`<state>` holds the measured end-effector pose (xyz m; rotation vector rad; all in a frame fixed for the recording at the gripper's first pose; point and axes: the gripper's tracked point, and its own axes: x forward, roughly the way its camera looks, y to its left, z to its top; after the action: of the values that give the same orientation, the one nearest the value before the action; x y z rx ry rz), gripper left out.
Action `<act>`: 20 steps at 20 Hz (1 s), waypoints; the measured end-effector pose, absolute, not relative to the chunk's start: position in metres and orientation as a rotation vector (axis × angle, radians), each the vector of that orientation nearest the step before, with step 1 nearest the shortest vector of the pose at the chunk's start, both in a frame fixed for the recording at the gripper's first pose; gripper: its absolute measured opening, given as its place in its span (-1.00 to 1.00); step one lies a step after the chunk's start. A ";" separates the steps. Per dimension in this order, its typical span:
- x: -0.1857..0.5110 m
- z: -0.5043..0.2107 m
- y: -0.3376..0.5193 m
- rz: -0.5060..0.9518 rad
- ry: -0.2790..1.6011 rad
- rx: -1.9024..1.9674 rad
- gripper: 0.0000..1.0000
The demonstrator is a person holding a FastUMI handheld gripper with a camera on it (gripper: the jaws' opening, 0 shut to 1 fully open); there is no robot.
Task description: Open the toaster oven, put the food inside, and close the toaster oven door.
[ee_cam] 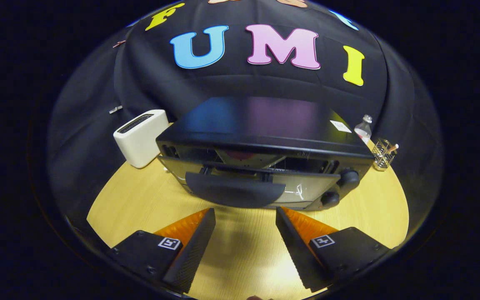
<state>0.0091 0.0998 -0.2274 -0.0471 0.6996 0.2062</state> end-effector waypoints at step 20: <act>-0.010 -0.027 -0.021 -0.020 0.193 -0.009 0.95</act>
<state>-0.0099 -0.0206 -0.0266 -0.0085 0.1929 -0.0202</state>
